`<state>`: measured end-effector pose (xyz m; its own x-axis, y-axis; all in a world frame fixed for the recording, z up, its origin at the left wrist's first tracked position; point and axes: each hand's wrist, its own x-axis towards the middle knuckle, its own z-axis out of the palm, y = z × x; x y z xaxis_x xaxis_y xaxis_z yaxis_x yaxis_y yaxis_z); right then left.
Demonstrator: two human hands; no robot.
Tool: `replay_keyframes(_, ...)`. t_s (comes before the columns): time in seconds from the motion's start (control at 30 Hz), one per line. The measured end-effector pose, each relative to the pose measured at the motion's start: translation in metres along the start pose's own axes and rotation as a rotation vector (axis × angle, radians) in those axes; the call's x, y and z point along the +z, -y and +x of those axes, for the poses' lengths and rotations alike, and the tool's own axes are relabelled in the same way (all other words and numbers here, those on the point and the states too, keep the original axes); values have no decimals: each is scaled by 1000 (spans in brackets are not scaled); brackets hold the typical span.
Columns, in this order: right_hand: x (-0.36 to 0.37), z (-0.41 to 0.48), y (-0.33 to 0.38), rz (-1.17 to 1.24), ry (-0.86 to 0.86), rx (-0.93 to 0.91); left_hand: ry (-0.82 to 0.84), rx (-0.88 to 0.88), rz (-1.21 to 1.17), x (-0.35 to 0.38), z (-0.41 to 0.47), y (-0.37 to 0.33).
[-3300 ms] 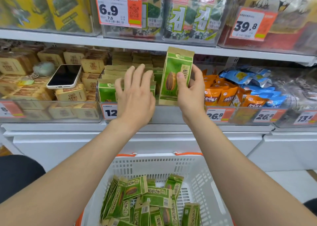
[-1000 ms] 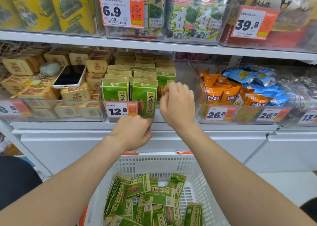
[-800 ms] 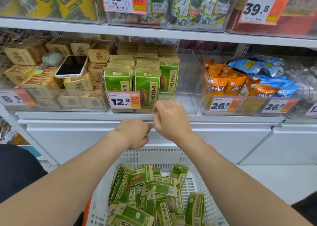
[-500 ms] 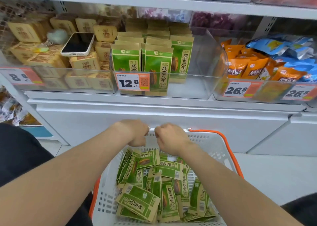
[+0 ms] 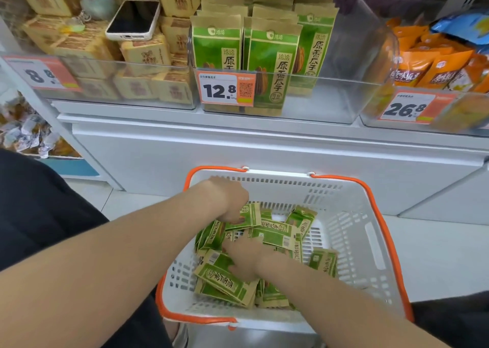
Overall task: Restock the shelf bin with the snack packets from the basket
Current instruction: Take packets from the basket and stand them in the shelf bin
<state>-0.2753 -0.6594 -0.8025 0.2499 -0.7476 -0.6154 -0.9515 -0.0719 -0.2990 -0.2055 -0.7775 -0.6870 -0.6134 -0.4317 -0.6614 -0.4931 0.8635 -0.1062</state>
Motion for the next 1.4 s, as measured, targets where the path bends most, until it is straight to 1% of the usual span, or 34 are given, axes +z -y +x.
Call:
replay_keyframes(0.07, 8, -4, 7, 5, -11, 7, -8, 3, -7, 0, -1, 1)
replay_keyframes(0.17, 10, -7, 15, 28, -25, 77, -17, -9, -19, 2, 1, 7)
replay_keyframes(0.3, -4, -12, 9, 16, 50, 192, -42, -14, -27, 2, 1, 11)
replay_keyframes(0.4, -14, -16, -5, 97, 109, 225, -43, -12, -25, 1, 1, 13)
replay_keyframes(0.53, -33, -18, -22, 372, 41, 221, -24, 2, 25, -6, -6, 9)
replay_keyframes(0.63, -54, -20, -38, 601, -86, 253, 2, 6, 35, -10, -10, 6)
replay_keyframes(0.7, -73, -27, -51, 726, -197, 299, 37, 10, -50, -10, -10, 8)
replay_keyframes(0.77, -93, -37, -58, 918, -289, 354, 68, 28, -169, -10, -11, 12)
replay_keyframes(0.8, -104, -43, -58, 1032, -319, 402, 55, 31, -248, -12, -11, 14)
replay_keyframes(0.83, -113, -48, -59, 1151, -336, 451, 12, 41, -330, -14, -12, 14)
replay_keyframes(0.9, -129, -56, -63, 1366, -316, 520, -162, 77, -458, -20, -12, 13)
replay_keyframes(0.93, -136, -59, -64, 1471, -287, 508, -265, 96, -509, -24, -13, 12)
replay_keyframes(1.0, -145, -65, -71, 1666, -266, 398, -438, 105, -613, -30, -12, 14)
replay_keyframes(1.07, -151, -73, -72, 1769, -374, 294, -567, 82, -757, -35, -13, 18)
replay_keyframes(1.1, -152, -77, -69, 1751, -485, 271, -617, 63, -830, -38, -15, 20)
replay_keyframes(1.17, -153, -81, -53, 1629, -800, 264, -693, 23, -924, -42, -16, 20)
replay_keyframes(1.23, -152, -79, -39, 1525, -1119, 244, -787, -21, -952, -47, -17, 15)
replay_keyframes(1.27, -151, -77, -34, 1482, -1238, 225, -854, -45, -953, -49, -18, 11)
replay_keyframes(1.3, -151, -76, -30, 1442, -1320, 202, -922, -70, -946, -51, -19, 8)
replay_keyframes(1.4, -157, -77, -26, 1344, -1471, 144, -1099, -129, -860, -60, -27, 0)
